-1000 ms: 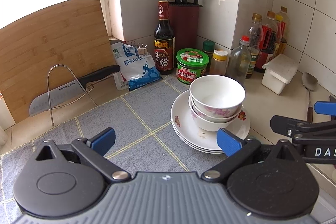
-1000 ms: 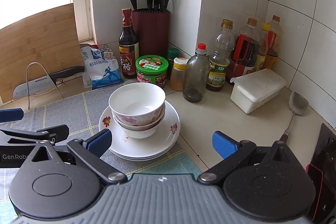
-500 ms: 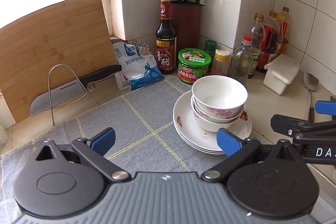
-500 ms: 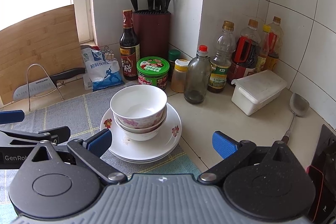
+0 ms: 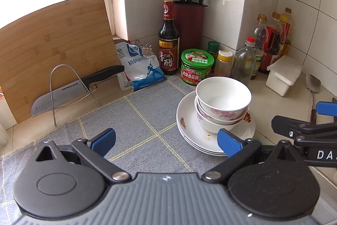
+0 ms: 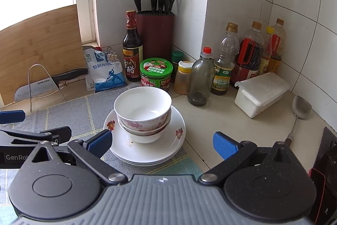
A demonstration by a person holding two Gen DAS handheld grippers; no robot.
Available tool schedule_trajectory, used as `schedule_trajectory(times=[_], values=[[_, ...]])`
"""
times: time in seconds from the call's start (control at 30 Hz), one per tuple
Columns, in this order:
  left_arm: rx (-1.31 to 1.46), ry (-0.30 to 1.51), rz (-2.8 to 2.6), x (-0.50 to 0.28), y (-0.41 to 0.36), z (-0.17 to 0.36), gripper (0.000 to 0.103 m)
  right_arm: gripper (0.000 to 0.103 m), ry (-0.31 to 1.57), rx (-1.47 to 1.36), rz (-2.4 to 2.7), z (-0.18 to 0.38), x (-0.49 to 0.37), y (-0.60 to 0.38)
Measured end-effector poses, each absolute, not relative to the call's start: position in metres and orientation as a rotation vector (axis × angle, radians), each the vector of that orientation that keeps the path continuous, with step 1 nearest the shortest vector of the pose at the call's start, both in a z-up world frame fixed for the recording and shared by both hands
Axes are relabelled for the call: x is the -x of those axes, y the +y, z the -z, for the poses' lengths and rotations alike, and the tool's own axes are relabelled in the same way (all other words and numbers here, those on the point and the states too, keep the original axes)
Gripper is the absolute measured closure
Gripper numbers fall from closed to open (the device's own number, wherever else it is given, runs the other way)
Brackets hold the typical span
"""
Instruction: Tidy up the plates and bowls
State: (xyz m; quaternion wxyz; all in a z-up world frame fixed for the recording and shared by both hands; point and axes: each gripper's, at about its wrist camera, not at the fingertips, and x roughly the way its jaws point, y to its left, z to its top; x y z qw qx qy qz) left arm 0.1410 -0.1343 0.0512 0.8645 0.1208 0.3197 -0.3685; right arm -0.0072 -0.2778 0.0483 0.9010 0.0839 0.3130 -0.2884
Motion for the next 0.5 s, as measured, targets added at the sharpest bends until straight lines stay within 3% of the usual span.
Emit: schedule_trajectory(times=[0.5], values=[[-0.249,0.67,0.768,-0.142,-0.1313,-0.0515,0.001,0.0,0.645,-0.164,0.589,-0.0504,0.0064,-0.2722]])
